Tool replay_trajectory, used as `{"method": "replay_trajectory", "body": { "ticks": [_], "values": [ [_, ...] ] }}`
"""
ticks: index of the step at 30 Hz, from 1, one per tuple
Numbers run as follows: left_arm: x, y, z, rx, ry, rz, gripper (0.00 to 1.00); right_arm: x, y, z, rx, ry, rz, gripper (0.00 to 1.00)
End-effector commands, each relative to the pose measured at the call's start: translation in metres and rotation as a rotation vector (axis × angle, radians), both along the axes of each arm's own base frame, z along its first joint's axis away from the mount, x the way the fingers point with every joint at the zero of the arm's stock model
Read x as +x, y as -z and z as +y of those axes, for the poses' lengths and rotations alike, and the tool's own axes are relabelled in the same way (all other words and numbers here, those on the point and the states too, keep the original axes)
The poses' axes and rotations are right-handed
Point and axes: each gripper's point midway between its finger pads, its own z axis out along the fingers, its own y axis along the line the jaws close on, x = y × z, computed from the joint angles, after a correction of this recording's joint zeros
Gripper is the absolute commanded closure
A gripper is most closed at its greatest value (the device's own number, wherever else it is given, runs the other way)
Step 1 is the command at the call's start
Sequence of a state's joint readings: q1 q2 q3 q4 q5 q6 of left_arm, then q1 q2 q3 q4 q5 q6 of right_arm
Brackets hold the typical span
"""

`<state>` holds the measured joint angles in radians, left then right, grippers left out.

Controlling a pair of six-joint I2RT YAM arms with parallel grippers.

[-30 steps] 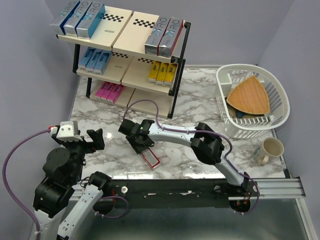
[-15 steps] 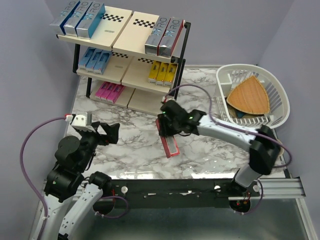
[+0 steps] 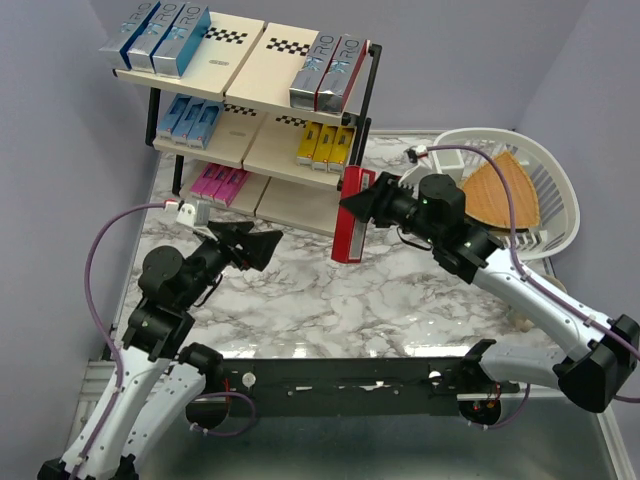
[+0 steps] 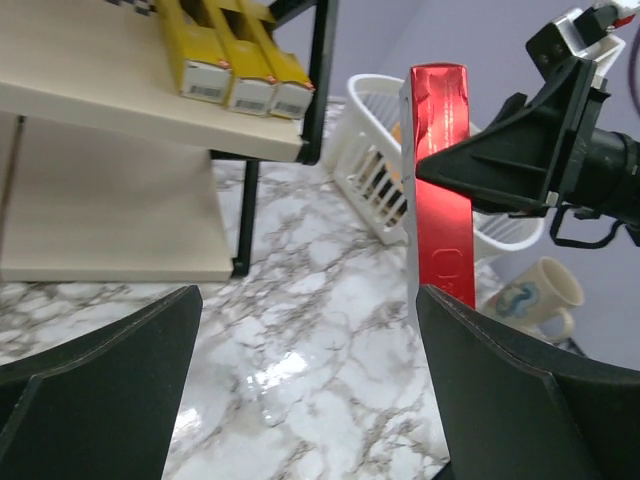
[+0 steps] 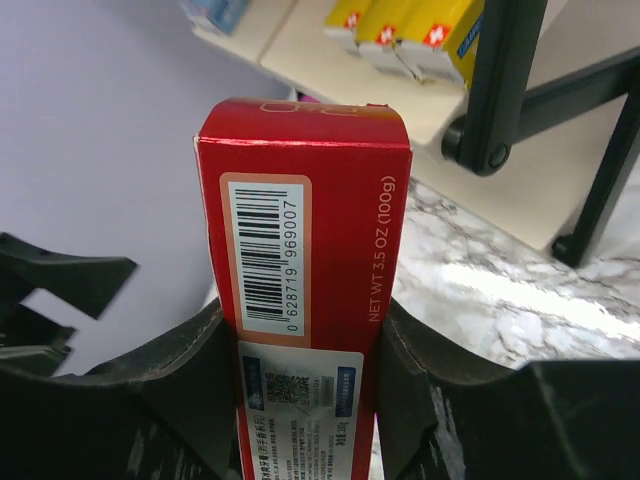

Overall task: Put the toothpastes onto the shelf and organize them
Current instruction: Pick up the toothpaste from the center of the board, then place the toothpaste on the shelf.

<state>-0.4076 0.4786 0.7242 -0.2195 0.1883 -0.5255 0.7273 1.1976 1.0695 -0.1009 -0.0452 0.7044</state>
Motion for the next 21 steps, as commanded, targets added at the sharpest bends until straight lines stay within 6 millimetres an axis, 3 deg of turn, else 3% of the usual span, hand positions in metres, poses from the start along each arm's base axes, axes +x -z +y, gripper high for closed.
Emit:
{"method": "replay_trajectory", "body": {
  "ticks": [1,2,3,5,6,12,21],
  "values": [
    [-0.006,-0.038,-0.038,-0.196,0.209,-0.07,0.01,-0.008,-0.074,-0.009,0.279,-0.02,-0.114,0.72],
    [-0.004,-0.035,-0.041,-0.217,0.221,-0.062,0.01,-0.007,-0.074,-0.012,0.294,-0.013,-0.112,0.72],
    [-0.005,-0.049,-0.043,-0.257,0.243,-0.11,0.01,-0.008,-0.082,-0.016,0.327,-0.006,-0.117,0.72],
    [0.001,-0.047,-0.049,-0.312,0.26,-0.082,0.01,-0.01,-0.095,-0.02,0.373,-0.005,-0.143,0.72],
    [0.0,-0.057,-0.05,-0.339,0.276,-0.118,0.01,-0.009,-0.097,-0.022,0.394,-0.003,-0.14,0.72],
    [0.004,-0.075,-0.074,-0.421,0.392,-0.116,0.01,-0.013,-0.12,-0.021,0.479,-0.045,-0.176,0.71],
    [-0.001,-0.073,-0.121,-0.449,0.512,-0.04,0.01,-0.014,-0.137,-0.021,0.512,-0.092,-0.223,0.71]
  ]
}}
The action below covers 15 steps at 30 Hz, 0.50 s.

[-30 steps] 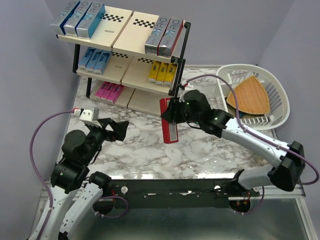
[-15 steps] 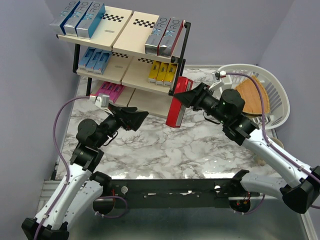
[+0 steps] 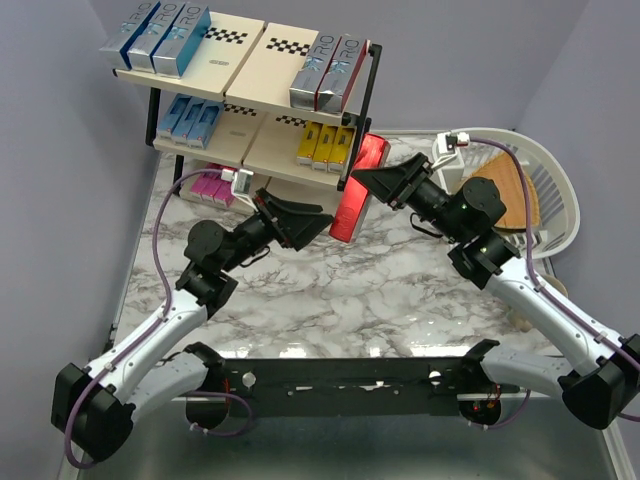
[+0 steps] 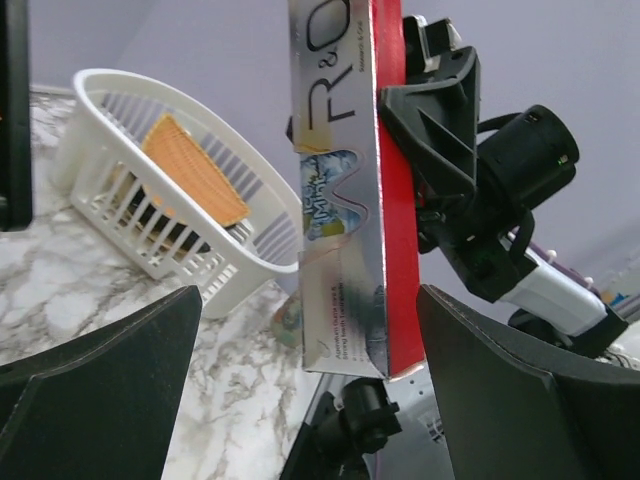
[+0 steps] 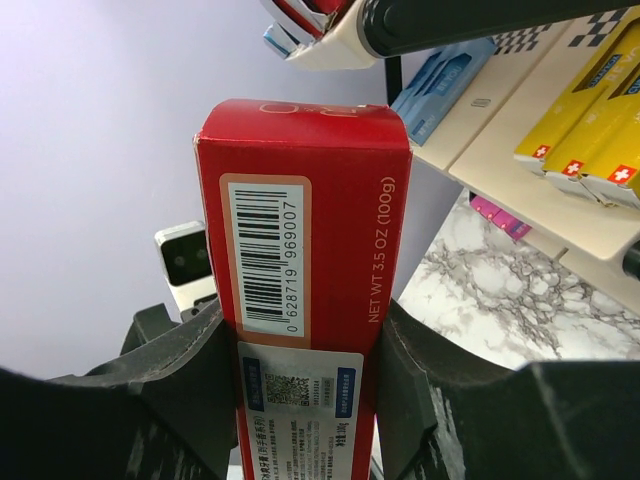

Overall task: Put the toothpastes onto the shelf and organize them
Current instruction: Place the toothpaste on the shelf.

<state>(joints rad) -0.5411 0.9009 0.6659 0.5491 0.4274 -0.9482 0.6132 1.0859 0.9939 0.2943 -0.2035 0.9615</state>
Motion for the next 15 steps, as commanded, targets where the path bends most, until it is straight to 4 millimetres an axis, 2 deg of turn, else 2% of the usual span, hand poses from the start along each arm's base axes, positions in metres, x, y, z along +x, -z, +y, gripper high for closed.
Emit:
{"method": "replay_trajectory", "body": {
  "ticks": [1,4,10,14,15],
  "values": [
    [-0.016,-0.028,-0.017,-0.073,0.073,-0.054,0.01,-0.007,-0.029,-0.001,0.061,-0.037,-0.087,0.71],
    [-0.02,-0.028,-0.028,-0.075,0.107,-0.047,0.01,-0.006,-0.032,-0.002,0.064,-0.039,-0.102,0.71],
    [-0.019,-0.029,-0.035,-0.082,0.124,-0.026,0.01,-0.007,-0.036,-0.003,0.077,-0.043,-0.113,0.71],
    [-0.02,-0.024,-0.04,-0.077,0.153,-0.002,0.06,-0.007,-0.036,-0.002,0.08,-0.05,-0.115,0.71],
    [-0.022,-0.026,-0.039,-0.089,0.161,-0.007,0.1,-0.008,-0.037,-0.002,0.083,-0.052,-0.12,0.71]
  ]
}}
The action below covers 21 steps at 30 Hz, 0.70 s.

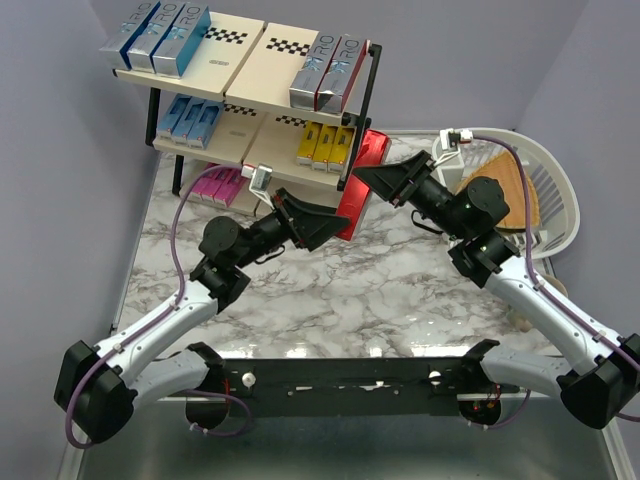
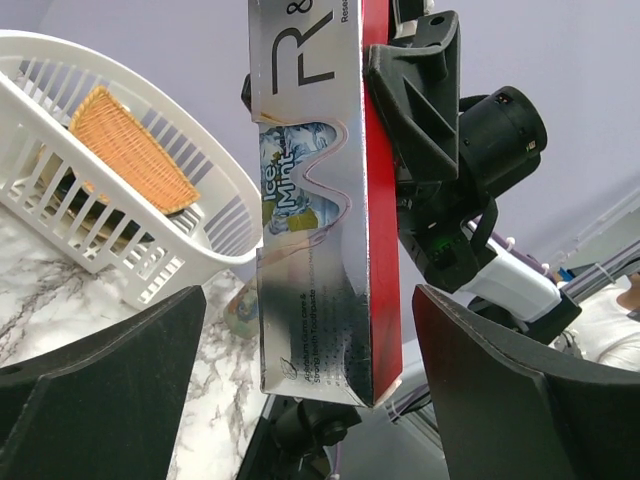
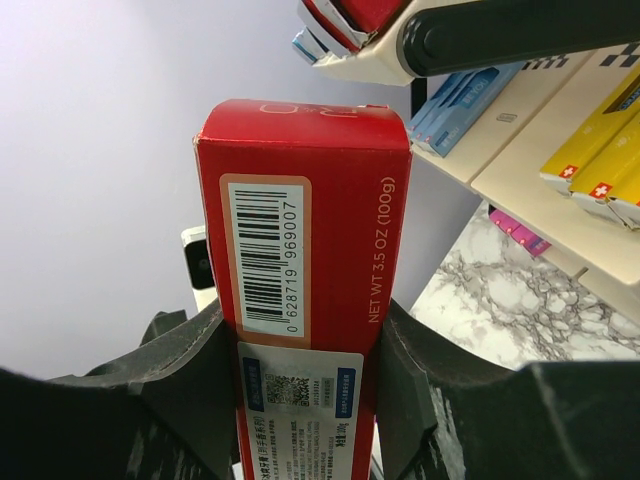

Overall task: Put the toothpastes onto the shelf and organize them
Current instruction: Place the toothpaste on the shelf.

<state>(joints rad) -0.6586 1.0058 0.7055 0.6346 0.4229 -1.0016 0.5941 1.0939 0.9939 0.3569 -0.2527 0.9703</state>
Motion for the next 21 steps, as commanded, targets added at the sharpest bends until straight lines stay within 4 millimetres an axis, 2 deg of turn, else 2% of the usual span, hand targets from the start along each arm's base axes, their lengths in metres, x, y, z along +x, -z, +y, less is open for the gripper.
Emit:
{"method": "replay_trajectory", "body": {
  "ticks": [1,14,20,21],
  "values": [
    [-0.007,-0.019,-0.003,-0.055,0.039,-0.028,0.12,-0.006,-0.026,-0.002,0.06,-0.021,-0.08,0.7],
    [-0.021,-0.025,-0.012,-0.085,0.142,-0.056,0.22,-0.008,-0.03,0.003,0.047,-0.045,-0.141,0.7],
    [-0.022,-0.024,-0.013,-0.091,0.155,-0.048,0.36,-0.007,-0.029,0.003,0.02,-0.042,-0.171,0.69],
    [-0.022,-0.025,-0.012,-0.092,0.153,-0.05,0.41,-0.006,-0.027,0.003,0.015,-0.042,-0.167,0.69]
  ]
}}
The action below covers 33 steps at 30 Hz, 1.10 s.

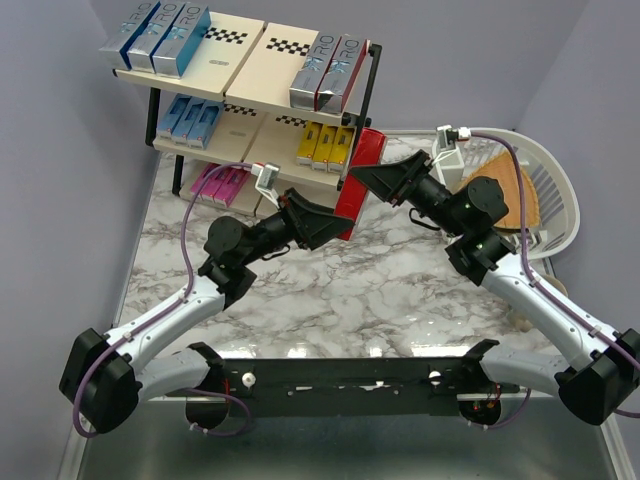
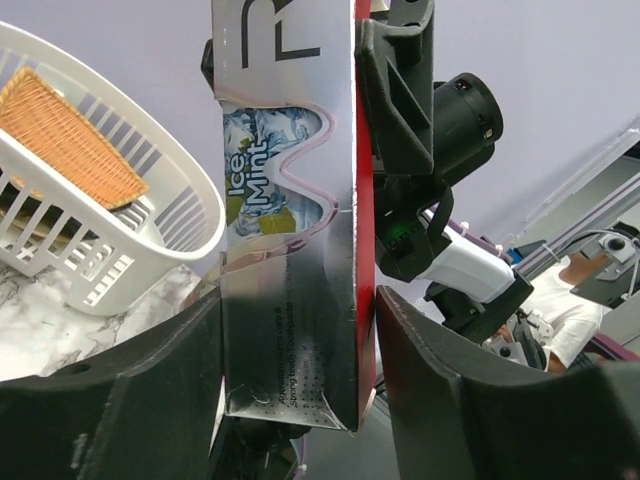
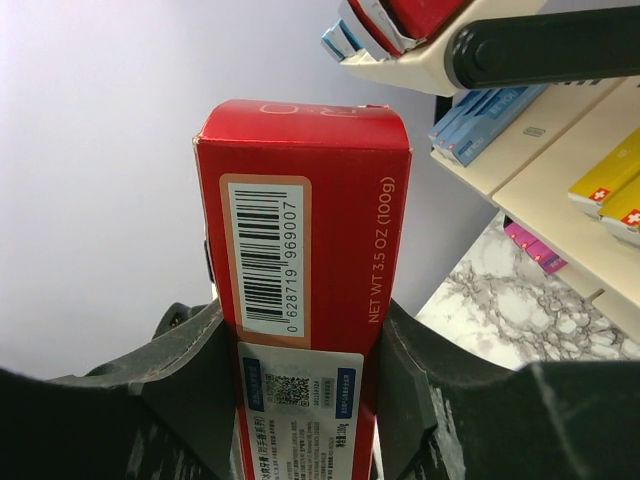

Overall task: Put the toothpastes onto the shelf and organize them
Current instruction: Place the toothpaste on the shelf.

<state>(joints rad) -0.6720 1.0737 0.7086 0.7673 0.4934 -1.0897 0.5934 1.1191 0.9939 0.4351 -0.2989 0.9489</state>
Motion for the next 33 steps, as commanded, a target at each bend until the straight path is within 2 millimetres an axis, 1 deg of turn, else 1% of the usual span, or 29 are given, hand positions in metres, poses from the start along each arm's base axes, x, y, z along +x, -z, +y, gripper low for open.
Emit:
{"method": "replay_trajectory", "body": {
  "ticks": [1,2,3,5,6,9,10,12,13,15,16,18,19,21,22,23,24,25,26,27,28,29,30,32,33],
  "values": [
    [-0.013,-0.018,0.001,-0.042,0.044,-0.056,0.44,-0.004,-0.02,-0.002,0.01,-0.004,-0.104,0.68],
    [-0.013,-0.018,0.001,-0.042,0.043,-0.056,0.48,-0.004,-0.017,-0.001,0.004,-0.011,-0.104,0.67],
    [-0.013,-0.018,0.001,-0.042,0.043,-0.056,0.54,-0.005,-0.017,-0.001,0.003,-0.014,-0.104,0.66],
    [-0.013,-0.018,0.002,-0.042,0.04,-0.054,0.59,-0.006,-0.018,0.0,-0.002,-0.023,-0.114,0.63],
    [-0.013,-0.016,0.002,-0.036,0.038,-0.046,0.64,-0.006,-0.018,0.001,-0.005,-0.026,-0.117,0.62],
    [-0.009,-0.013,0.005,-0.025,0.007,-0.036,0.72,-0.008,-0.018,0.001,-0.024,-0.034,-0.134,0.51],
    [-0.01,-0.014,0.006,-0.022,0.002,-0.038,0.73,-0.009,-0.016,0.001,-0.036,-0.032,-0.137,0.44],
    [-0.007,-0.01,0.006,0.005,-0.017,-0.044,0.75,-0.009,-0.015,0.0,-0.048,-0.028,-0.14,0.36],
    [-0.008,-0.011,0.007,0.014,-0.024,-0.055,0.76,-0.01,-0.014,0.0,-0.068,-0.025,-0.147,0.26],
    [-0.005,-0.007,0.007,0.06,-0.05,-0.076,0.79,-0.011,-0.015,-0.001,-0.085,-0.021,-0.154,0.18],
    [-0.004,-0.01,0.01,0.068,-0.072,-0.092,0.8,-0.011,-0.014,-0.002,-0.106,-0.015,-0.159,0.11],
    [-0.001,-0.009,0.013,0.104,-0.104,-0.096,0.82,-0.013,-0.016,-0.005,-0.123,-0.004,-0.167,0.05],
    [0.003,-0.012,0.018,0.126,-0.155,-0.137,0.83,-0.012,-0.011,-0.006,-0.153,0.004,-0.165,0.02],
    [0.01,-0.01,0.025,0.201,-0.213,-0.141,0.85,-0.016,-0.019,-0.01,-0.174,0.015,-0.182,0.0],
    [0.01,-0.015,0.031,0.235,-0.255,-0.199,0.85,-0.016,-0.013,-0.012,-0.222,0.02,-0.175,0.0],
    [0.018,-0.016,0.039,0.266,-0.317,-0.213,0.85,-0.018,-0.019,-0.014,-0.235,0.027,-0.191,0.0],
    [0.019,-0.018,0.045,0.313,-0.348,-0.21,0.85,-0.021,-0.023,-0.019,-0.247,0.043,-0.199,0.0],
    [0.02,-0.023,0.053,0.335,-0.386,-0.227,0.85,-0.021,-0.016,-0.022,-0.292,0.057,-0.198,0.0],
    [0.029,-0.026,0.064,0.387,-0.468,-0.274,0.86,-0.021,-0.017,-0.026,-0.306,0.074,-0.204,0.0],
    [0.028,-0.031,0.074,0.435,-0.498,-0.276,0.87,-0.024,-0.023,-0.036,-0.31,0.114,-0.218,0.0],
    [0.029,-0.035,0.082,0.466,-0.536,-0.293,0.87,-0.024,-0.016,-0.041,-0.353,0.135,-0.216,0.0],
    [0.031,-0.04,0.091,0.511,-0.576,-0.333,0.87,-0.024,-0.016,-0.045,-0.37,0.154,-0.223,0.0],
    [0.033,-0.047,0.103,0.554,-0.629,-0.336,0.87,-0.024,-0.02,-0.051,-0.38,0.187,-0.235,0.0],
    [0.037,-0.053,0.116,0.607,-0.686,-0.348,0.87,-0.027,-0.018,-0.061,-0.433,0.218,-0.255,0.0],
    [0.039,-0.061,0.129,0.653,-0.743,-0.358,0.88,-0.026,-0.019,-0.067,-0.451,0.247,-0.256,0.0]
  ]
}}
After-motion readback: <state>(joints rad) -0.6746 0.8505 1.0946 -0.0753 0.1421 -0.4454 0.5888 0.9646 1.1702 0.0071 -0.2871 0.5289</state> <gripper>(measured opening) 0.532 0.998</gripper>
